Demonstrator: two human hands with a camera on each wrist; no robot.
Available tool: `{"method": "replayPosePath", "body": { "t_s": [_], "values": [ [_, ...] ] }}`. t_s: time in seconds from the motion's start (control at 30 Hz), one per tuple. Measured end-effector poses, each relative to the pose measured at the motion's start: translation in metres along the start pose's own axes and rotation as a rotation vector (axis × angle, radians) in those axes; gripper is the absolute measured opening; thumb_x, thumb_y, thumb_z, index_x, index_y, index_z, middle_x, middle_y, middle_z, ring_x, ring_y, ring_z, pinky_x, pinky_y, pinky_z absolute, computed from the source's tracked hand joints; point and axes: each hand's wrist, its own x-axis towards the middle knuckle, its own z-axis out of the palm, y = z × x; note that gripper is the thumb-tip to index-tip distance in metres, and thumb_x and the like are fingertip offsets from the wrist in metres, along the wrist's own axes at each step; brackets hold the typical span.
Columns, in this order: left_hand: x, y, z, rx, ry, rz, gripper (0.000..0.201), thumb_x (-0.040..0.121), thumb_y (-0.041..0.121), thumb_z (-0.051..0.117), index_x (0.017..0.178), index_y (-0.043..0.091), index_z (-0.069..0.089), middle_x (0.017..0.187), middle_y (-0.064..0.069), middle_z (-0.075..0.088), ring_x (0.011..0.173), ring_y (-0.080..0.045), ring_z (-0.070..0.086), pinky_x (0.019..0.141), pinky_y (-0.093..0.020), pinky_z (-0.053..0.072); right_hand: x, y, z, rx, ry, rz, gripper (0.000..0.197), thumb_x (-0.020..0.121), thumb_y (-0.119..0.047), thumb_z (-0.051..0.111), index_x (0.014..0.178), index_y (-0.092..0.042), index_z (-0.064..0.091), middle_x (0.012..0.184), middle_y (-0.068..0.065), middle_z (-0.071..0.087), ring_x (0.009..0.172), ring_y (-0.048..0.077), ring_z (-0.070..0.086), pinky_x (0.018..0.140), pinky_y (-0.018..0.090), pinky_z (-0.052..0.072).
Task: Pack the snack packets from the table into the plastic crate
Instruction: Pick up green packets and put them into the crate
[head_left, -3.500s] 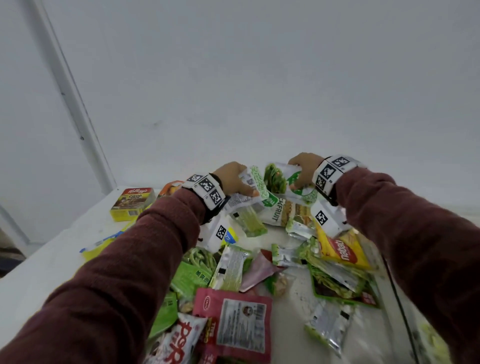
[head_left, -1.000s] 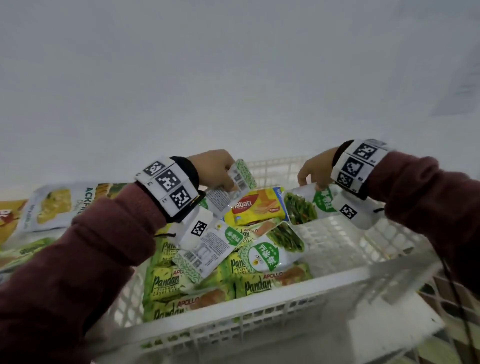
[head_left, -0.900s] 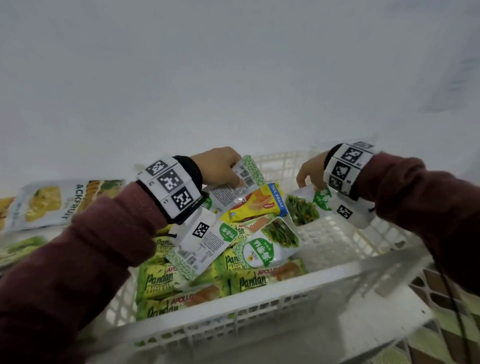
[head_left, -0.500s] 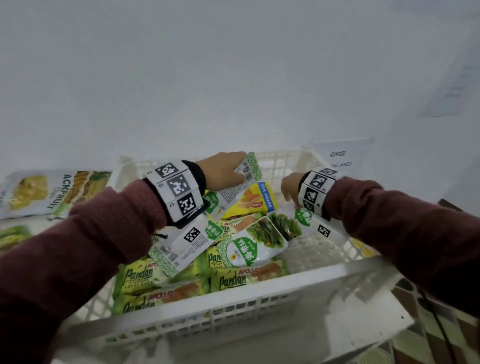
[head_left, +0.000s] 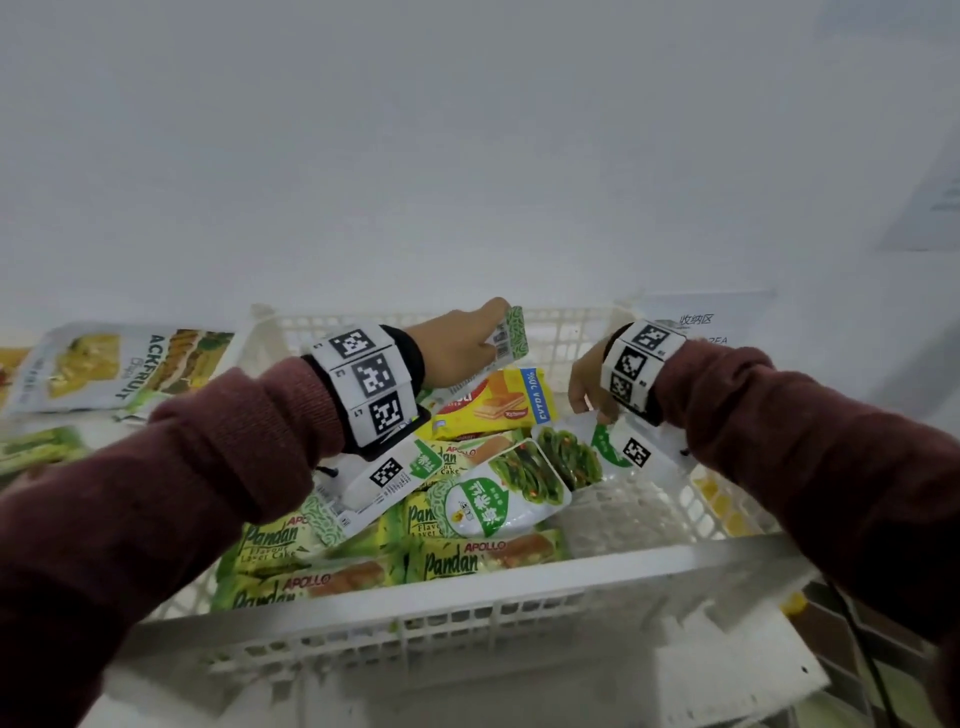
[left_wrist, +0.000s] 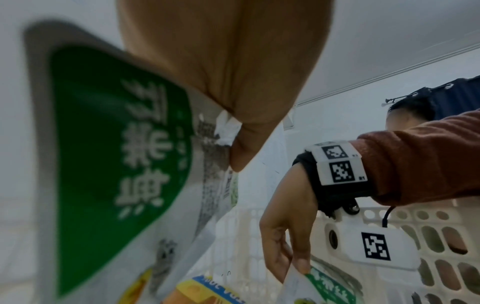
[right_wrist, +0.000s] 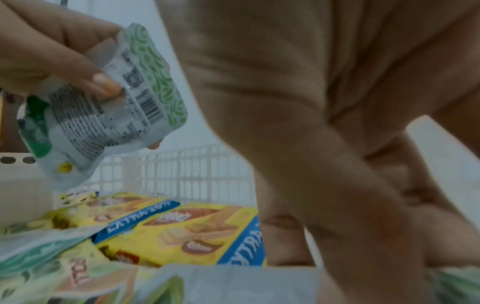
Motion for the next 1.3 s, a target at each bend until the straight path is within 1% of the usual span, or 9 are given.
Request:
{"method": "replayPosePath", "body": {
  "t_s": [0.1,0.2,0.33,0.47,0.63,0.8,0.87,1.1,1.3],
  "values": [
    [0.001,-0.004,0.006,-0.042,0.001,-0.007,0.045,0.099,0.010,0.034,0.140,0.007,0.015,0.083,-0.013,0.050,0.056,-0.014,0.038,0.051,-0.024,0.031,0.005,-0.008,0.006,0.016,0.020,-0.051,0.035,0.082,-0.012,0.066,0.117,-0.016,0.062,0.084,-0.012,0.056,0.083,0.008,0.048,0.052,0.000,0.035],
    [0.003,-0.003,0.009,-0.062,-0.011,-0.012,0.045,0.099,0.009,0.033,0.139,0.008,0.013,0.082,-0.014,0.053,0.052,-0.016,0.038,0.049,-0.024,0.031,0.015,-0.019,0.021,-0.013,0.031,-0.020,0.031,0.079,-0.023,0.071,0.109,-0.017,0.066,0.109,-0.004,0.065,0.098,0.019,0.061,0.087,0.026,0.049],
    [0.004,0.008,0.007,-0.007,-0.025,0.016,0.044,0.099,0.008,0.032,0.138,0.006,0.013,0.058,-0.004,0.035,0.047,-0.016,0.029,0.045,-0.023,0.024,0.004,-0.025,0.012,-0.005,0.151,0.059,0.035,0.085,-0.019,0.064,0.117,-0.006,0.057,0.113,0.009,0.060,0.110,0.026,0.058,0.095,0.036,0.046],
    [0.005,0.036,0.003,0.040,-0.022,0.119,0.040,0.099,0.014,0.033,0.134,0.002,0.018,0.057,-0.003,0.031,0.047,-0.017,0.026,0.046,-0.023,0.022,-0.032,0.005,-0.026,0.098,0.242,0.119,0.034,0.081,-0.019,0.069,0.110,0.000,0.063,0.112,0.008,0.065,0.101,0.025,0.063,0.086,0.030,0.047],
    [0.019,0.070,0.027,0.046,-0.033,0.215,0.041,0.098,0.005,0.032,0.136,0.008,0.019,0.059,-0.004,0.036,0.047,-0.019,0.030,0.046,-0.026,0.025,-0.101,0.057,-0.039,0.284,0.268,0.166,0.036,0.080,-0.016,0.071,0.110,0.002,0.064,0.066,-0.004,0.051,0.054,0.005,0.043,0.043,0.009,0.034],
    [0.027,0.097,0.072,0.206,-0.116,0.304,0.045,0.095,0.000,0.032,0.136,0.011,0.018,0.063,-0.004,0.037,0.048,-0.019,0.032,0.044,-0.027,0.027,-0.117,0.074,0.008,0.315,0.086,0.259,0.043,0.083,-0.044,0.063,0.086,0.000,0.062,0.074,0.008,0.057,0.057,0.014,0.043,0.039,0.013,0.030],
    [0.027,0.105,0.089,0.251,-0.171,0.308,0.047,0.095,0.002,0.033,0.138,0.012,0.017,0.075,-0.009,0.045,0.053,-0.020,0.040,0.047,-0.027,0.033,-0.113,0.077,0.029,0.410,0.037,0.217,0.052,0.083,-0.047,0.061,0.103,0.001,0.061,0.077,0.005,0.059,0.058,0.013,0.050,0.043,0.010,0.037],
    [0.030,0.104,0.115,0.269,-0.526,0.225,0.066,0.091,0.045,0.048,0.140,0.005,0.033,0.143,-0.015,0.039,0.128,-0.029,0.042,0.105,-0.037,0.037,-0.110,0.078,0.048,0.608,0.127,0.106,0.055,0.081,-0.040,0.067,0.124,-0.008,0.053,0.064,-0.006,0.058,0.071,0.017,0.058,0.066,0.019,0.044],
    [0.033,0.088,0.101,0.256,-0.578,0.230,0.073,0.083,0.022,0.068,0.143,0.017,0.028,0.144,-0.010,0.026,0.134,-0.022,0.029,0.106,-0.031,0.031,-0.110,0.077,0.050,0.616,0.151,0.083,0.056,0.083,-0.039,0.065,0.126,-0.006,0.051,0.063,-0.006,0.056,0.069,0.016,0.057,0.063,0.016,0.041]
  ]
}}
